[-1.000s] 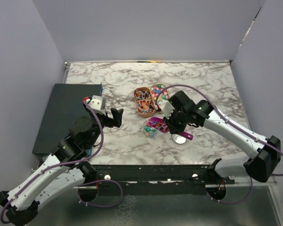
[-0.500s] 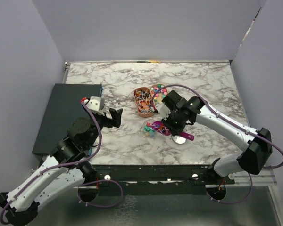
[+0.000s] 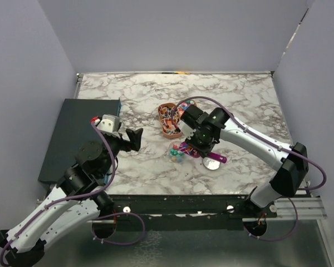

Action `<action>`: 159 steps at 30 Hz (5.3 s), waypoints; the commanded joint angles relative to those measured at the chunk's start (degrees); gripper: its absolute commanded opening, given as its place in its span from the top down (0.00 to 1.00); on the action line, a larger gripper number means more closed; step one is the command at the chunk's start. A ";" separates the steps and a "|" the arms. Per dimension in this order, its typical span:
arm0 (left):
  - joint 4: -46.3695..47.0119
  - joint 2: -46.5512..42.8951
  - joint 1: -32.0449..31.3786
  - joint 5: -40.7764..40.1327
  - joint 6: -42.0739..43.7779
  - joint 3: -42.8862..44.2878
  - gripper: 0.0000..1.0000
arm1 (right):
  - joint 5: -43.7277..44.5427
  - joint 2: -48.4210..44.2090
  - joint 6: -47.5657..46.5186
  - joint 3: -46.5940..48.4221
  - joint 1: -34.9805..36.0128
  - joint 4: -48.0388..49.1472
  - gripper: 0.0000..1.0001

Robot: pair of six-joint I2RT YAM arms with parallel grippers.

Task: Pack the candies
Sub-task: Place the fake candies in the packing bottle, then scoop the fake candies from the storage box.

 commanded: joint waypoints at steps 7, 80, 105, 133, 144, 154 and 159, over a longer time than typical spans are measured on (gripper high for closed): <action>0.19 -1.36 0.08 -0.50 -0.36 -0.29 0.13 | 5.02 4.86 1.48 5.47 2.88 -7.13 1.00; 0.11 -5.49 0.10 -0.99 -0.82 -0.41 0.14 | -0.93 24.10 23.30 34.62 -2.02 -8.99 0.99; 0.11 -6.53 -0.06 -1.35 -0.79 -0.49 0.14 | -16.61 34.58 26.45 38.27 -10.59 -4.80 0.99; 0.02 -7.52 -0.10 -2.16 -0.66 -0.53 0.14 | -19.75 41.61 26.68 42.89 -14.11 -5.25 0.99; 0.02 -7.74 -0.19 -2.50 -0.56 -0.56 0.14 | -20.24 44.50 27.09 44.12 -14.51 -5.31 0.99; -0.05 -7.66 -0.36 -3.17 -0.42 -0.60 0.14 | -20.32 48.71 28.31 48.02 -15.45 -5.26 0.99; -0.13 -7.84 -0.45 -3.45 -0.33 -0.59 0.14 | -20.30 50.98 28.94 50.52 -16.11 -5.39 0.99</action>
